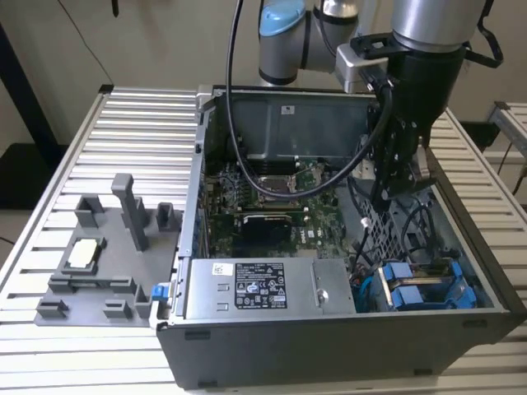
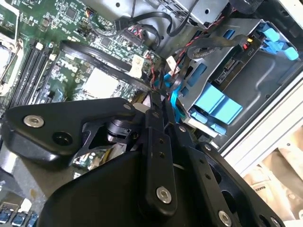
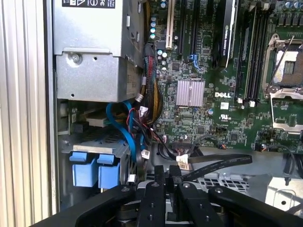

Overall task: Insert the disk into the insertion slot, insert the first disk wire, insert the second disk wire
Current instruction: 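Insert the second disk wire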

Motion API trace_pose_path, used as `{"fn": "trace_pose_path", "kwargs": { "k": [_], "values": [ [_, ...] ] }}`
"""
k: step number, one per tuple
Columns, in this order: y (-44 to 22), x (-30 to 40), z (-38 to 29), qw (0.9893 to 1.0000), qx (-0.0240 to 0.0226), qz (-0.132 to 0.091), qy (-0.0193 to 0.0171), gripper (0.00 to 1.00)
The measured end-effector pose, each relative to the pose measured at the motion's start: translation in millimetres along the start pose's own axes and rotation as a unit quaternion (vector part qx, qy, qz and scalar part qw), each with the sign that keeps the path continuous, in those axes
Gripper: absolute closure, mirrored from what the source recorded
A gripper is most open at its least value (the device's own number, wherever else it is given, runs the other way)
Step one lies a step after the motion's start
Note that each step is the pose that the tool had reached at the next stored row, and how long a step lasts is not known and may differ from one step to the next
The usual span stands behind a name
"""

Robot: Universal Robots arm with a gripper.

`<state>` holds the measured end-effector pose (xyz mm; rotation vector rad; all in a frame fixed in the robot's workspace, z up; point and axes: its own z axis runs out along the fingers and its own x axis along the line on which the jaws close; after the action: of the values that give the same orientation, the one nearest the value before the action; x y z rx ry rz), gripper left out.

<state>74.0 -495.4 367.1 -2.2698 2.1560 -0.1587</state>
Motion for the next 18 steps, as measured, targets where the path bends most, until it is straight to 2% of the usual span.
{"fn": "trace_pose_path", "kwargs": {
  "k": [13,18],
  "values": [
    [-11.0,34.9,3.9,0.9999,-0.0131,-0.001,-0.0007,0.84],
    [-20.0,44.7,5.6,0.9998,-0.0176,-0.001,-0.001,0.84]
  ]
}}
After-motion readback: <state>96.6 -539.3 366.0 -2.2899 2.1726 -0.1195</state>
